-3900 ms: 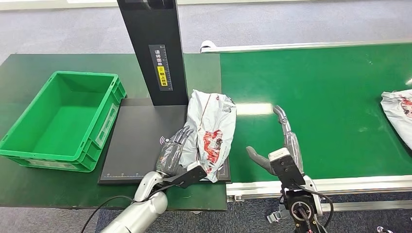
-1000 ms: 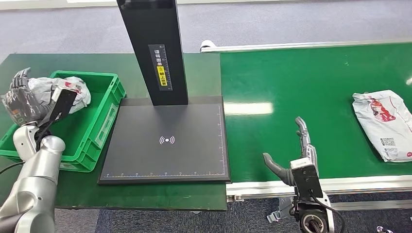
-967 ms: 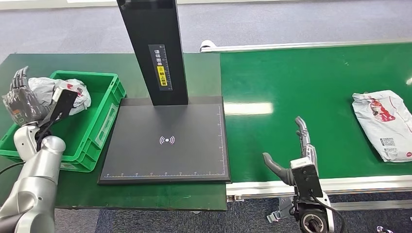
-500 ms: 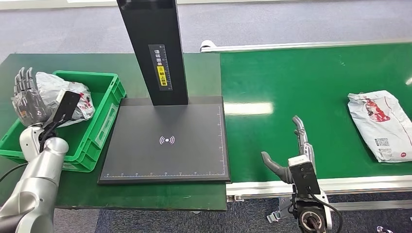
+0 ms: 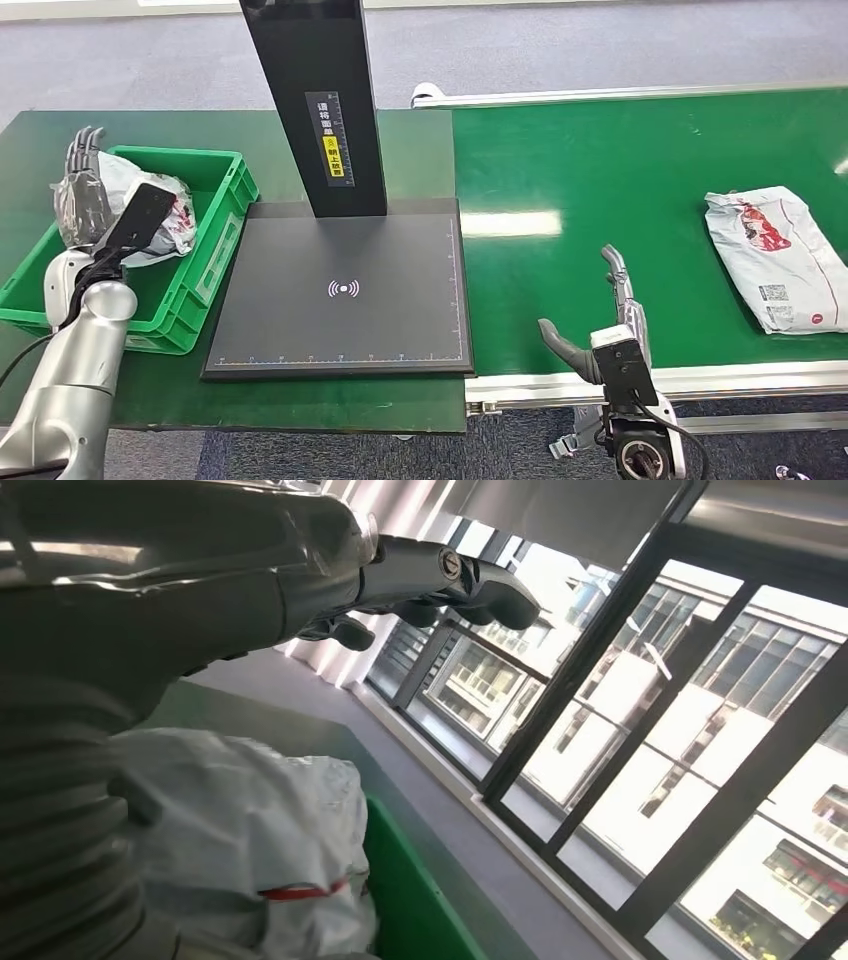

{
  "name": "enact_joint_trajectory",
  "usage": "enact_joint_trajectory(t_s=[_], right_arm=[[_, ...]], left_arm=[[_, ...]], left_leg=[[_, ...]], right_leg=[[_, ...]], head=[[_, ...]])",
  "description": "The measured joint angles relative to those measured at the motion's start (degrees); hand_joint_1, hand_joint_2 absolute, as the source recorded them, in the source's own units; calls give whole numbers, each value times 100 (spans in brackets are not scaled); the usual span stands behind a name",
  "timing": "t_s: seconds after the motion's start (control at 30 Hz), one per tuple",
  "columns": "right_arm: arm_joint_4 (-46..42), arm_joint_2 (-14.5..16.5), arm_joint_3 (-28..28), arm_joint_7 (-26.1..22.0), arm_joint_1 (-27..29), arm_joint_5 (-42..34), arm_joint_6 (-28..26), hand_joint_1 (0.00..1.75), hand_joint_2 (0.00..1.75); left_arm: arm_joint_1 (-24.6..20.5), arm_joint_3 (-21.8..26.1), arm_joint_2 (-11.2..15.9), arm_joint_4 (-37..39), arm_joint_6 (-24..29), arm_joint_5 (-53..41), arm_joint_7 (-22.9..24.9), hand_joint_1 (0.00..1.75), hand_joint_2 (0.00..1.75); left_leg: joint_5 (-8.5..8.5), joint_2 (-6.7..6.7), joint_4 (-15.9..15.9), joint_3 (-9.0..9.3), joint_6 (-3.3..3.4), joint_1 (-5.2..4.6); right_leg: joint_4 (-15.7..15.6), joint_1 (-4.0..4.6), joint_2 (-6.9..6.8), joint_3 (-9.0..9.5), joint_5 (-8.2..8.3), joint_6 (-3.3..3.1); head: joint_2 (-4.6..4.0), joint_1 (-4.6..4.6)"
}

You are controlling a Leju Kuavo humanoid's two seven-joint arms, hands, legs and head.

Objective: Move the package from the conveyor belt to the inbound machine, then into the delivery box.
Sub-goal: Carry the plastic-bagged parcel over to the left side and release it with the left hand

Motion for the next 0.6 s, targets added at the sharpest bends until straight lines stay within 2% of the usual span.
enact_joint_trajectory(t_s=[0.07,0.13,0.3,0.47,0.6], right_arm=[[0,-4,-1,0,1,1,0,0,175],[-1,-5,-3,0,6,5,1,0,175],[-37,-21,-71,0,128,45,-9,0,175],[-202,-26,-193,35,328,182,-10,0,175],[-306,-13,-231,95,400,194,3,0,175]], left_arm=[[27,-20,8,-90,-33,36,-1,0,175],[59,-34,23,-177,-285,269,-33,0,175],[288,-56,148,-646,-2006,1543,112,0,175],[524,4,357,-966,-2940,1926,535,0,175],[928,97,251,-1326,-3178,2672,59,0,175]], left_leg=[[0,0,0,0,0,0],[0,0,0,0,0,0],[-1,1,0,-1,-1,0],[-2,2,-1,-3,-1,0],[-2,4,-1,-3,-1,-2]], right_leg=[[0,0,0,0,0,0],[0,0,0,0,0,0],[0,0,0,-1,0,0],[0,0,1,-5,-1,0],[-2,-2,1,-7,-2,0]], head=[[0,0],[0,0],[0,1],[1,0],[1,-1]])
